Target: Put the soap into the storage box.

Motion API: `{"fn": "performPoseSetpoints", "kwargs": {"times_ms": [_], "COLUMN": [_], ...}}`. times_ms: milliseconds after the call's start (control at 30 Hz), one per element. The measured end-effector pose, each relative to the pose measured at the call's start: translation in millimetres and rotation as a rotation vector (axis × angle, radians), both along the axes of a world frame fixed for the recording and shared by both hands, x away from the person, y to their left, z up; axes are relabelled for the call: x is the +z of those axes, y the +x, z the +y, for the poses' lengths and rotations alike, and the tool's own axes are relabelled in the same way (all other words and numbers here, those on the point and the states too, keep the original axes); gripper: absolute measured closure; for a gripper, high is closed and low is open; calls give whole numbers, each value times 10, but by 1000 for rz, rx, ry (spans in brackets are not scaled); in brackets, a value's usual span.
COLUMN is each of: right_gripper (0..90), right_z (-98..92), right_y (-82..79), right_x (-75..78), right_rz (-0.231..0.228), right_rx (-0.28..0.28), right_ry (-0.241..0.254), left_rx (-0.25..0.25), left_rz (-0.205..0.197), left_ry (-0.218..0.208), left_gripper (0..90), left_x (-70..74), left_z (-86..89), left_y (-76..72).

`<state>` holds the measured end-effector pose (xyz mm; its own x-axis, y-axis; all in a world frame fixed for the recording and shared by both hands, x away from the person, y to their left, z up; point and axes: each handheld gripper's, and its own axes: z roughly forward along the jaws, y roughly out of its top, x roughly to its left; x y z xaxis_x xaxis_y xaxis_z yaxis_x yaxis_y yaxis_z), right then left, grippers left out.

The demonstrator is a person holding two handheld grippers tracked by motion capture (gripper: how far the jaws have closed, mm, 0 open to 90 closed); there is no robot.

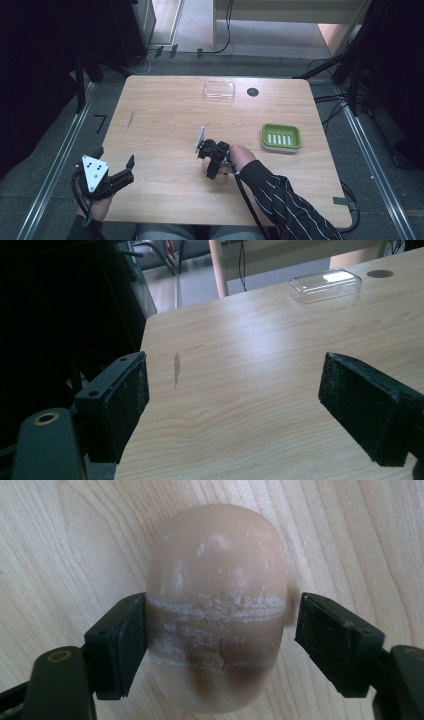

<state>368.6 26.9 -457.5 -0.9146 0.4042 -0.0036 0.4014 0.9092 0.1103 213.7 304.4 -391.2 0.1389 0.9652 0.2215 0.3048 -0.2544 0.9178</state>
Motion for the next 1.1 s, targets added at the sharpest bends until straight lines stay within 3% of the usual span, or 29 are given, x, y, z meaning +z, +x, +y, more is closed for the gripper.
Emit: {"fn": "performPoseSetpoints", "kwargs": {"times_ms": [167, 467, 1100], "right_gripper": [328, 330, 338], "right_z": [20, 54, 4], "right_y": [-16, -45, -36], "right_x": [-10, -33, 30], "right_rz": [12, -12, -12], "right_rx": [9, -2, 1], "right_ry": [5, -23, -12], "left_rx": [0, -4, -9], "left_rz": [-3, 2, 3], "left_ry": [-1, 4, 6], "left_gripper": [133, 132, 133], "left_x": [4, 2, 1], "left_z": [2, -2, -7], "left_y": [-5, -2, 4]}}
